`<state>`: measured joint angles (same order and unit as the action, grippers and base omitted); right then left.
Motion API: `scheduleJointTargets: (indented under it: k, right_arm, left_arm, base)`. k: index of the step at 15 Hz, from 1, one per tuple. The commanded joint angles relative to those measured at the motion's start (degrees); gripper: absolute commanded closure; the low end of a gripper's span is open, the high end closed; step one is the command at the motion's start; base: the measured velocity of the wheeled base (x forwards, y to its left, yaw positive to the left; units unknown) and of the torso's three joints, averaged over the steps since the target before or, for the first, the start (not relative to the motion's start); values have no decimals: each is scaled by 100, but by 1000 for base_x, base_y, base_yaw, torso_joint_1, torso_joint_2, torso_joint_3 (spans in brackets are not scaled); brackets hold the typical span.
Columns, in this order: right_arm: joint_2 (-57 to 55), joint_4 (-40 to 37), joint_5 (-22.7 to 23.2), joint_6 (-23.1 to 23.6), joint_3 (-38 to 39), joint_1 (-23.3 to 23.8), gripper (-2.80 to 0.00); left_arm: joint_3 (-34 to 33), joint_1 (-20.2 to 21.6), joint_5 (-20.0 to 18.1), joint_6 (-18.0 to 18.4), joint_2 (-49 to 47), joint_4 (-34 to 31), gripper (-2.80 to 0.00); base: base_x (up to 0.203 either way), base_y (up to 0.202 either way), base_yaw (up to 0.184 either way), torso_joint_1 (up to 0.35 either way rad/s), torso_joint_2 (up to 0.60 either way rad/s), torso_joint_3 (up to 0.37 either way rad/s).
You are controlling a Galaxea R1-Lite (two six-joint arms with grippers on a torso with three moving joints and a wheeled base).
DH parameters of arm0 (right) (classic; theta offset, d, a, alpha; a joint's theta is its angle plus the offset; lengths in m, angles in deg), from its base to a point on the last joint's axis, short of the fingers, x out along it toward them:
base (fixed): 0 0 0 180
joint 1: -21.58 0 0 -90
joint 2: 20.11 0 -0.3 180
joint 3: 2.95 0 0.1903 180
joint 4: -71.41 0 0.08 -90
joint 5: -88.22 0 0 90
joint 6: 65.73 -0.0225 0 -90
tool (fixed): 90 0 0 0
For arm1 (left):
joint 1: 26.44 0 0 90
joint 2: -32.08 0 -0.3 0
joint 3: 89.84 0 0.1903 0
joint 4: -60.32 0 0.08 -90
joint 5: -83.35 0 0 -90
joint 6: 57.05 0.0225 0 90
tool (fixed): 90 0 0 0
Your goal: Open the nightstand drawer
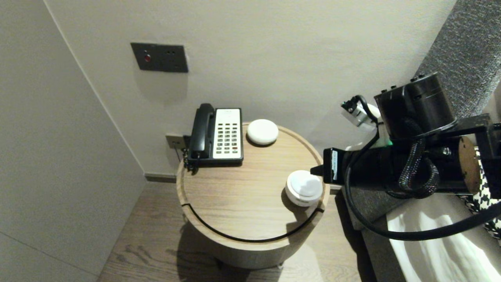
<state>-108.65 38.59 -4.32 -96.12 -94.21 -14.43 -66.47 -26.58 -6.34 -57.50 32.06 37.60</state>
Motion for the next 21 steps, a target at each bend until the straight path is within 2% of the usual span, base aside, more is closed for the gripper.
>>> scheduleJointTargets:
  k: [1, 4, 7, 13, 21]
  right_arm:
    - [154, 4, 23, -19, 83, -20, 0]
    - [-154, 4, 87, -44, 103, 38, 0]
    - [-562, 4, 367, -134, 181, 69, 0]
    - [-597, 11, 402, -164, 319, 42, 0]
    - [-430, 523, 580, -88, 848, -376, 0]
  left_arm:
    - [0, 5, 5, 1, 2, 6, 0]
    - [0, 5, 5, -5, 2, 6, 0]
    - [0, 5, 5, 1, 2, 6, 0]
    - [0, 5, 5, 1, 2, 6, 0]
    - [0, 5, 5, 1, 2, 6, 0]
  base:
    - [0, 0, 0, 0, 0, 0]
    - [0, 0, 0, 0, 0, 0]
    - [0, 0, 0, 0, 0, 0]
    - [0, 0, 0, 0, 0, 0]
    - [0, 0, 0, 0, 0, 0]
